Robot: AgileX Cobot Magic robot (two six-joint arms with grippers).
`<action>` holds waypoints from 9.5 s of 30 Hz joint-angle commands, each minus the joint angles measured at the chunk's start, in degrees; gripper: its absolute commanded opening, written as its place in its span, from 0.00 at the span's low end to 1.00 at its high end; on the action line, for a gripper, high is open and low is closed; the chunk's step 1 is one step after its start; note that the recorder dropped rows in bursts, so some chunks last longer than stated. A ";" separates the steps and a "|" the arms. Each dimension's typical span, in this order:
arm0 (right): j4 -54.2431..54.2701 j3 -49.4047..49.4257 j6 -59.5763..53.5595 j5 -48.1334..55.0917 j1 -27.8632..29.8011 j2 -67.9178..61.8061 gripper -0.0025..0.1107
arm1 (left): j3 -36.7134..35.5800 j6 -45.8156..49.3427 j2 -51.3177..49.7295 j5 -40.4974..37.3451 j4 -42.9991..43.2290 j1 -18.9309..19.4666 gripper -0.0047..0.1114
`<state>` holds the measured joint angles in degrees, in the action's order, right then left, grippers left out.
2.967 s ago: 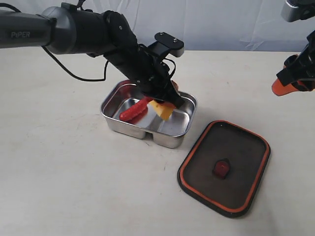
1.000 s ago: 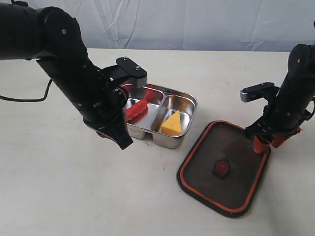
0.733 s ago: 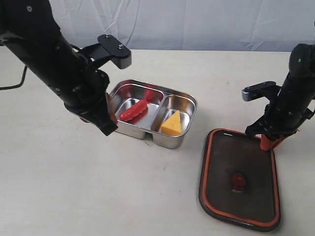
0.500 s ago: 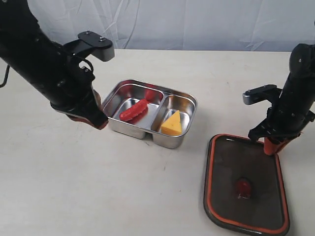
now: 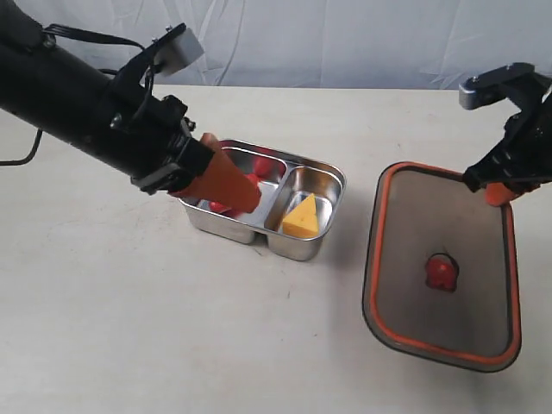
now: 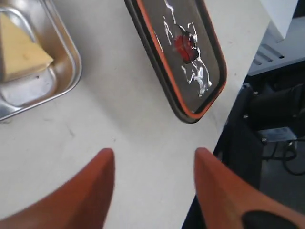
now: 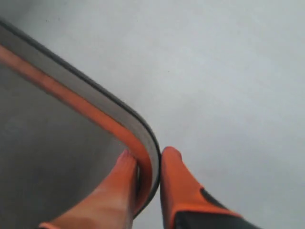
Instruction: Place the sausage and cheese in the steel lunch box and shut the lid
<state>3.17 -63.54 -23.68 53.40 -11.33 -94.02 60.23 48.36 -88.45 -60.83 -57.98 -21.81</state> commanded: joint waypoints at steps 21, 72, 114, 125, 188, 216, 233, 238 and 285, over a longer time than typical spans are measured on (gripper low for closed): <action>24.14 -0.08 -15.11 0.10 -0.11 10.97 0.02 | -0.24 9.34 -0.56 -6.01 -23.28 -0.01 0.64; 33.16 -0.19 -23.24 -3.80 -0.11 13.81 0.46 | 3.38 13.69 -4.85 14.64 -12.42 -9.06 0.04; 8.88 -0.19 -3.14 -14.81 0.01 21.19 0.46 | -4.56 36.67 -1.60 59.89 46.27 -13.47 0.04; 8.88 -0.19 -3.14 -14.45 0.01 21.19 0.46 | -11.13 36.67 -8.27 71.73 50.24 -16.22 0.04; 14.22 -0.19 -3.14 -10.58 0.01 21.19 0.46 | -16.27 32.13 -14.15 54.44 38.53 -16.67 0.48; 15.43 -0.19 -3.26 -11.62 0.01 21.19 0.46 | -16.12 31.10 -6.21 56.15 43.27 -16.67 0.48; 15.44 -0.19 -3.26 -11.40 0.01 21.19 0.46 | -16.12 31.21 -5.73 55.37 46.30 -16.67 0.58; 17.24 -0.19 -3.26 -9.45 0.01 20.83 0.46 | -16.12 31.21 -3.84 53.09 46.72 -16.67 0.58; 86.79 31.39 -22.84 -4.96 -5.31 7.48 0.46 | -16.12 -40.34 10.94 37.39 46.00 -6.99 0.57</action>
<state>87.74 -32.56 -45.85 48.81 -13.63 -86.45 44.29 9.77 -77.94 -21.53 -10.94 -31.28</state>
